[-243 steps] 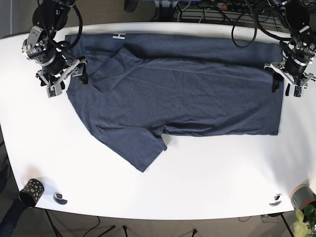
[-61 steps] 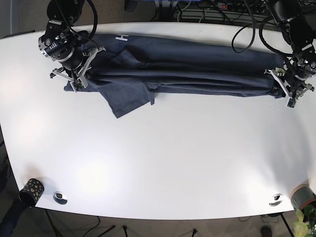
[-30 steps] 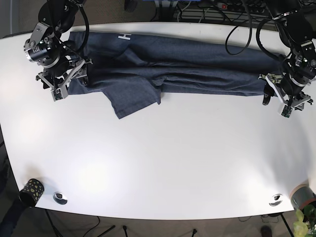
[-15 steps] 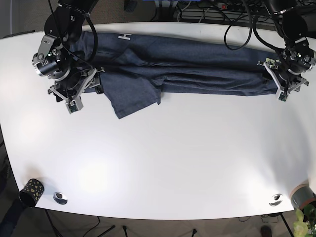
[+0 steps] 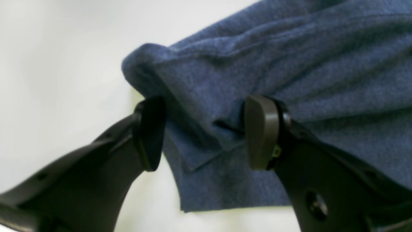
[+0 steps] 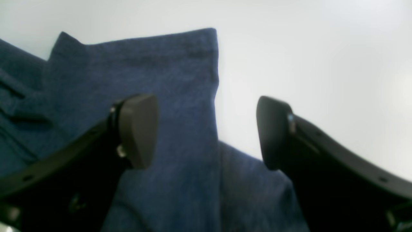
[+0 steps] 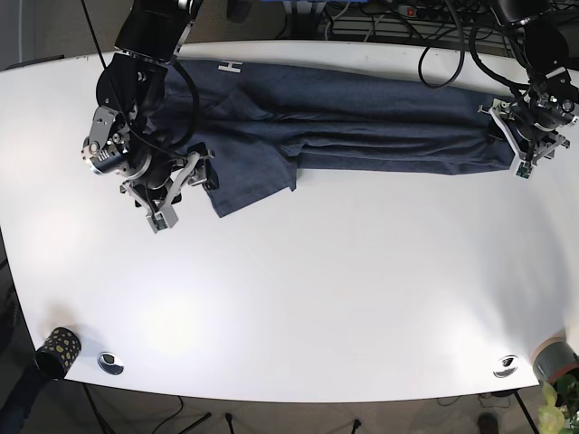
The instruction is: Fold the T-shirt properly
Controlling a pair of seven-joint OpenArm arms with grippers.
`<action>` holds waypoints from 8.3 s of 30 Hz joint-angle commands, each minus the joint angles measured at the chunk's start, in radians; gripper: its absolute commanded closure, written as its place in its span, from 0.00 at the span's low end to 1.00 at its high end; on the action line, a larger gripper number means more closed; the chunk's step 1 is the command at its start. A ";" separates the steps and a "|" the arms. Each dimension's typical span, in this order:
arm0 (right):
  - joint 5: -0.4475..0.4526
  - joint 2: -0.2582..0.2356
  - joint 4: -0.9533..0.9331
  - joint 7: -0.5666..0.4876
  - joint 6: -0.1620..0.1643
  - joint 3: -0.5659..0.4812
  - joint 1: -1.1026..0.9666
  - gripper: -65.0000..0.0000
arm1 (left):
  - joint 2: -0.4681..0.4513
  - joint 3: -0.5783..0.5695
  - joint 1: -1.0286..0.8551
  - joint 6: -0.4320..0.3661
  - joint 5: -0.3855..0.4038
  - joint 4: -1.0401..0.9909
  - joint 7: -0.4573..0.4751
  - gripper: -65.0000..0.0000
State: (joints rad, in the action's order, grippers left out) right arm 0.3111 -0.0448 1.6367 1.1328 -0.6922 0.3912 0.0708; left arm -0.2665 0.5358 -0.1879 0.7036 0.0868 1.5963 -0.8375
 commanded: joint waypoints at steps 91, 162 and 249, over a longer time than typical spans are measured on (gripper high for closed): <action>0.228 -0.056 0.227 0.043 -0.006 0.211 -0.428 0.31 | -0.073 -0.049 0.035 -0.005 0.003 -0.060 0.071 0.58; -0.048 -0.097 -0.218 -0.176 -0.006 0.070 -0.093 0.25 | -0.040 0.079 0.336 -0.005 0.204 -0.230 -0.099 0.24; -0.048 -0.068 -0.224 -0.184 -0.006 0.070 -0.093 0.25 | -0.155 0.183 0.055 -0.005 0.690 -0.187 -0.293 0.31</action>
State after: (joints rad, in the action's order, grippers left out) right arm 0.3256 -0.1085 1.4235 0.8738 -0.7223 0.4629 -0.0135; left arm -0.4015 0.7094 -0.1394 0.6968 0.7818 1.3945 -1.1450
